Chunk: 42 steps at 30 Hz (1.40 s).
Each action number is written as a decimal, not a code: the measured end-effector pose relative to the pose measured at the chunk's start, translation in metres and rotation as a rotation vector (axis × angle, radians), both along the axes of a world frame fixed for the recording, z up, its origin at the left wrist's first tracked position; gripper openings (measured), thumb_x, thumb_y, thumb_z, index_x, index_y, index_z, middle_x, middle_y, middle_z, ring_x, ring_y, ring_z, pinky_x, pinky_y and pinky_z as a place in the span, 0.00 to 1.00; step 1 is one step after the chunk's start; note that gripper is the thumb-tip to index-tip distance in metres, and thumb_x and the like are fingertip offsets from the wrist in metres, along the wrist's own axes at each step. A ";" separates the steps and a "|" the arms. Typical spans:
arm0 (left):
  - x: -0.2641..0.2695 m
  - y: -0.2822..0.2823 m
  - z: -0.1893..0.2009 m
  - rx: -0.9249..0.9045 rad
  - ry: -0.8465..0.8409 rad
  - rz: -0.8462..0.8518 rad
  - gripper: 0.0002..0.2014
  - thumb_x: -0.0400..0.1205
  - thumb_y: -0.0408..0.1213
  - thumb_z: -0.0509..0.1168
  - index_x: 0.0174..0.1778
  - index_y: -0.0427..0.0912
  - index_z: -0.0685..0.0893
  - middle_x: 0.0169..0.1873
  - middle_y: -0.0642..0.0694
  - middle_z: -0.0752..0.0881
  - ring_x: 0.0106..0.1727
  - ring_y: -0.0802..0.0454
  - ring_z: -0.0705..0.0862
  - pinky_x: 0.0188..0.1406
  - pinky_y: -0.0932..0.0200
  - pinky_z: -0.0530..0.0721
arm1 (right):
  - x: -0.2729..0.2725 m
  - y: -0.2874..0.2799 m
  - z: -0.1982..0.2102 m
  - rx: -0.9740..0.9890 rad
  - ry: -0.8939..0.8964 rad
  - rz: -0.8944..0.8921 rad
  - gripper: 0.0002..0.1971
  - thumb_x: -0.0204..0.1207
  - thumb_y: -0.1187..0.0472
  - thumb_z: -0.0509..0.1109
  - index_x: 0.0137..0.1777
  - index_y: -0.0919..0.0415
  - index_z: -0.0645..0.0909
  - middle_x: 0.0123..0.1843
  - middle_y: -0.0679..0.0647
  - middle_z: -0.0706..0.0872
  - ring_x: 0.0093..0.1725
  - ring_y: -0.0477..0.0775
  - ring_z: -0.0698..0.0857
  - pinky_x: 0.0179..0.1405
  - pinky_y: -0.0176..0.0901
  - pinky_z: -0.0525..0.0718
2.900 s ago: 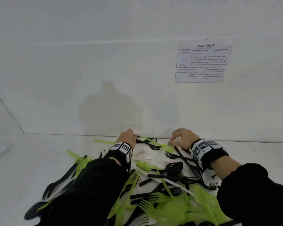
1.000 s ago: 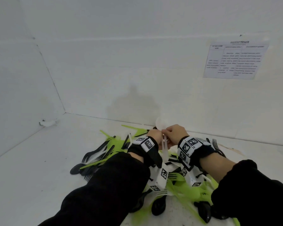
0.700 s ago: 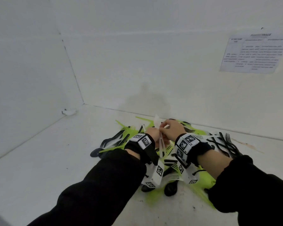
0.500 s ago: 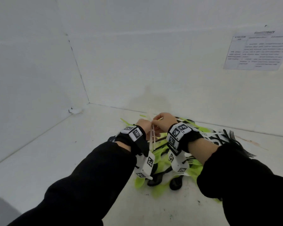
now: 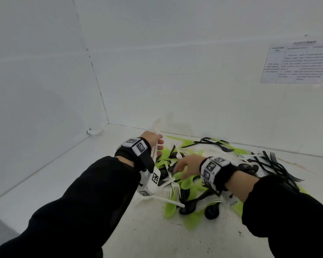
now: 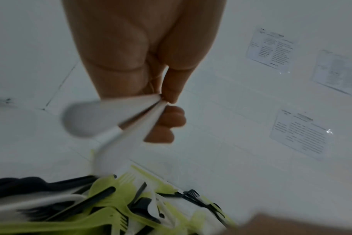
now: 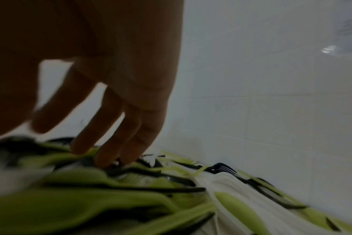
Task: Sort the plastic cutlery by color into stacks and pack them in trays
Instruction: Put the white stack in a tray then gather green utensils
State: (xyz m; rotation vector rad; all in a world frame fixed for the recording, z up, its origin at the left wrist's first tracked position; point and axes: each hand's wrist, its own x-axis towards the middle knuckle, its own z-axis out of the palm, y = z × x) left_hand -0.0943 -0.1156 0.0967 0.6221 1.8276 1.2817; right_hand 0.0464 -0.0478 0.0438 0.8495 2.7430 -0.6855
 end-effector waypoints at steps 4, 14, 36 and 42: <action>-0.019 -0.004 -0.001 0.027 -0.035 0.098 0.13 0.87 0.32 0.52 0.36 0.41 0.73 0.29 0.47 0.71 0.26 0.53 0.67 0.26 0.61 0.66 | 0.012 0.011 -0.025 0.049 -0.359 0.124 0.18 0.74 0.58 0.72 0.65 0.54 0.83 0.65 0.52 0.83 0.65 0.54 0.80 0.55 0.38 0.75; -0.028 -0.002 -0.005 -0.018 -0.080 0.146 0.10 0.85 0.32 0.52 0.40 0.38 0.76 0.31 0.46 0.73 0.25 0.52 0.67 0.22 0.64 0.67 | 0.077 0.080 -0.028 0.245 -0.215 -0.315 0.18 0.82 0.60 0.59 0.71 0.58 0.75 0.72 0.54 0.78 0.71 0.53 0.76 0.70 0.40 0.72; 0.077 0.076 -0.049 -0.098 -0.132 -0.093 0.10 0.84 0.31 0.58 0.35 0.37 0.73 0.27 0.44 0.71 0.23 0.52 0.63 0.25 0.63 0.62 | 0.194 0.106 -0.026 -0.070 -0.372 -0.320 0.28 0.74 0.62 0.73 0.74 0.51 0.70 0.70 0.56 0.78 0.66 0.54 0.79 0.62 0.37 0.75; 0.096 0.083 -0.054 -0.119 -0.113 -0.171 0.09 0.84 0.32 0.57 0.37 0.39 0.74 0.27 0.46 0.72 0.15 0.55 0.65 0.19 0.68 0.63 | 0.223 0.091 -0.038 -0.009 0.113 -0.458 0.20 0.73 0.77 0.61 0.56 0.53 0.80 0.51 0.51 0.82 0.47 0.44 0.80 0.36 0.17 0.72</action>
